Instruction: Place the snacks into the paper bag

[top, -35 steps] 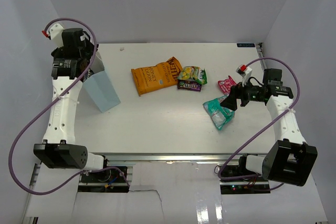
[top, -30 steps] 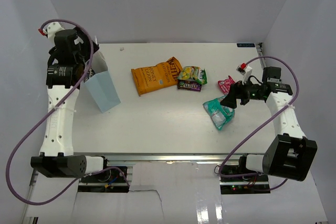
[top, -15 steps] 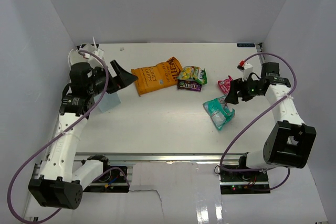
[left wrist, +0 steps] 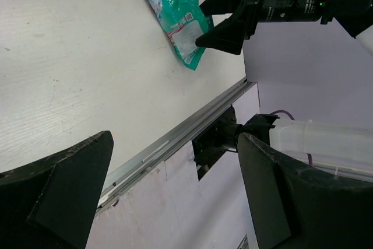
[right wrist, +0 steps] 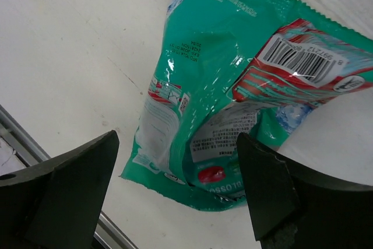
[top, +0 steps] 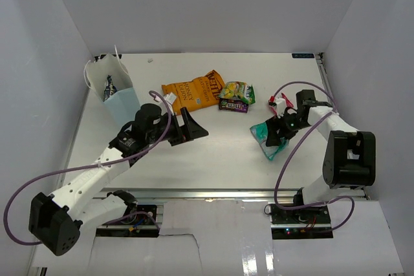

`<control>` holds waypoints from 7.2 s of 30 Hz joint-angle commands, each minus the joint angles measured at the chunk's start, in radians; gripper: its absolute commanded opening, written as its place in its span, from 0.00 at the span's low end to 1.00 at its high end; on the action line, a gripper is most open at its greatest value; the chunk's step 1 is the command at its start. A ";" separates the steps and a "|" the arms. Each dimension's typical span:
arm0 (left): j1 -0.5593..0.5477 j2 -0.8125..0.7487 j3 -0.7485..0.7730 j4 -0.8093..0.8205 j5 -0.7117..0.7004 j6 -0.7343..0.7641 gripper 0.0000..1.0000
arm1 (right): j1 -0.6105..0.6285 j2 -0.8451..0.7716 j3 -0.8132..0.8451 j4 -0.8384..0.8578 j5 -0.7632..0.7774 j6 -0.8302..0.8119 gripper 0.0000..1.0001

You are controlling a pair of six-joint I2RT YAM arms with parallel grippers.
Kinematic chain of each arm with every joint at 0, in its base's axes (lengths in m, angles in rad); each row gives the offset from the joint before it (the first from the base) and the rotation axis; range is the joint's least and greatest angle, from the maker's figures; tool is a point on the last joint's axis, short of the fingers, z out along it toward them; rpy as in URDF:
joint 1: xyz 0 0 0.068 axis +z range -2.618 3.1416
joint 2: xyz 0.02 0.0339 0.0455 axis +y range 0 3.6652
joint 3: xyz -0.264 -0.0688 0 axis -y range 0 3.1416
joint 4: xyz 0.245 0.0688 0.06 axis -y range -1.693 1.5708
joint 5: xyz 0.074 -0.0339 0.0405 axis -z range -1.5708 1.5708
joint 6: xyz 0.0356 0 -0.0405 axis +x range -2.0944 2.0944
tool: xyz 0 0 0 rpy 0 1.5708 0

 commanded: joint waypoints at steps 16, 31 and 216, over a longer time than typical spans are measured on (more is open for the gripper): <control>-0.254 0.264 -0.054 0.325 -0.294 -0.344 0.92 | 0.047 -0.153 -0.109 0.090 -0.162 0.045 0.08; -0.319 0.600 0.210 0.425 -0.242 -0.415 0.93 | 0.092 -0.256 -0.069 -0.043 -0.576 0.039 0.08; -0.353 0.623 0.427 0.084 -0.226 0.079 0.00 | -0.028 -0.211 0.089 -0.246 -0.577 -0.133 0.70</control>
